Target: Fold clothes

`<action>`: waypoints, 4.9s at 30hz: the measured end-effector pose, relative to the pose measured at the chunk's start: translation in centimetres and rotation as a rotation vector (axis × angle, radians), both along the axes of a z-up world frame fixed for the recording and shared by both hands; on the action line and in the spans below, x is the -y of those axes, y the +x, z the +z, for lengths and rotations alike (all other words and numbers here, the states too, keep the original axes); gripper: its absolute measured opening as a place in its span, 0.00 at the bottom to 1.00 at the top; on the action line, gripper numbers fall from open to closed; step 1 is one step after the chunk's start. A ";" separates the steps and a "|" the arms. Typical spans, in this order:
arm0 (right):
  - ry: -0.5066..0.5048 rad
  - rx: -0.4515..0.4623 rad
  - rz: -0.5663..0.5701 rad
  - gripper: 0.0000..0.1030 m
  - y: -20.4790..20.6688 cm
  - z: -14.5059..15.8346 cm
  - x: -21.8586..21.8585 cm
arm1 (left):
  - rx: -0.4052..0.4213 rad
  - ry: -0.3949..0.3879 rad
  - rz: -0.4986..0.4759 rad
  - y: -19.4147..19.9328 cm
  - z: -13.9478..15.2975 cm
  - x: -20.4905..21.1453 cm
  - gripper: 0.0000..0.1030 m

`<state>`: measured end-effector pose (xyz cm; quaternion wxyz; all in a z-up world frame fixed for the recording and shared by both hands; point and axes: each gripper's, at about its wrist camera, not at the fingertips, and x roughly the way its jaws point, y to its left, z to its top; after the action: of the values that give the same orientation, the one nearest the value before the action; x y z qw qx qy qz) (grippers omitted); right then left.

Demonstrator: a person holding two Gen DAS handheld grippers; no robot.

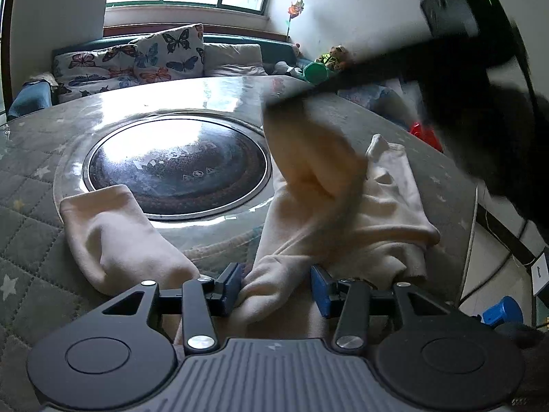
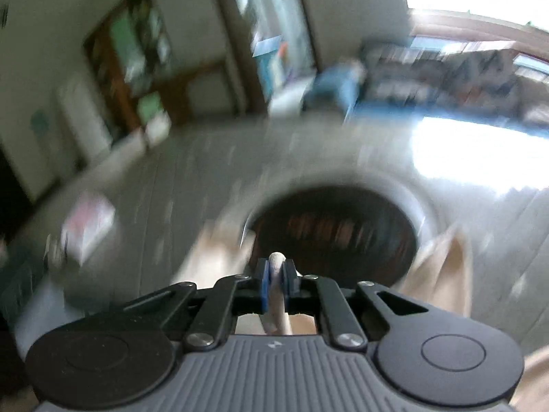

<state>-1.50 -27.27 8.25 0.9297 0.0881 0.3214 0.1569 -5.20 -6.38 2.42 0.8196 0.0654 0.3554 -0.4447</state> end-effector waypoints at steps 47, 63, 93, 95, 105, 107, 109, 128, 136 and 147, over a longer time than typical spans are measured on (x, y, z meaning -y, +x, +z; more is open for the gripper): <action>-0.271 -0.009 -0.274 0.06 11.3 -6.4 9.5 | 0.110 0.081 0.443 18.0 1.4 1.8 0.08; -0.274 -0.034 -0.189 0.13 11.8 -6.3 7.8 | 0.134 0.150 0.539 20.4 0.4 1.3 0.18; -0.224 -0.045 -0.139 0.15 2.2 -8.0 4.8 | 0.061 0.025 0.373 7.5 2.6 -2.3 0.32; -0.221 -0.029 -0.114 0.21 1.5 -7.9 4.1 | 0.086 0.043 0.458 8.7 2.8 -3.9 0.35; -0.224 -0.037 -0.087 0.37 0.2 -9.3 2.2 | 0.038 0.076 0.598 13.9 0.0 -5.1 0.49; -0.236 -0.028 -0.082 0.37 0.0 -9.5 2.0 | 0.050 0.078 0.598 13.9 -0.2 -4.9 0.17; -0.243 -0.018 -0.076 0.41 -0.2 -9.7 1.8 | 0.044 0.073 0.616 13.7 -0.2 -5.3 0.12; -0.276 0.021 -0.010 0.74 -0.6 -10.4 0.5 | 0.149 0.142 0.697 10.7 3.0 -5.5 0.30; -0.262 0.022 0.000 0.80 -0.6 -10.5 0.7 | 0.074 0.274 0.753 14.3 0.4 -2.0 0.36; -0.251 0.021 0.006 0.82 -0.6 -10.6 0.8 | 0.057 0.119 0.848 13.2 1.6 -5.4 0.04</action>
<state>-2.08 -28.09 -2.32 0.9362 -0.0316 0.3291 0.1192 8.01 -0.95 3.98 0.9342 -0.0270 0.3529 -0.0452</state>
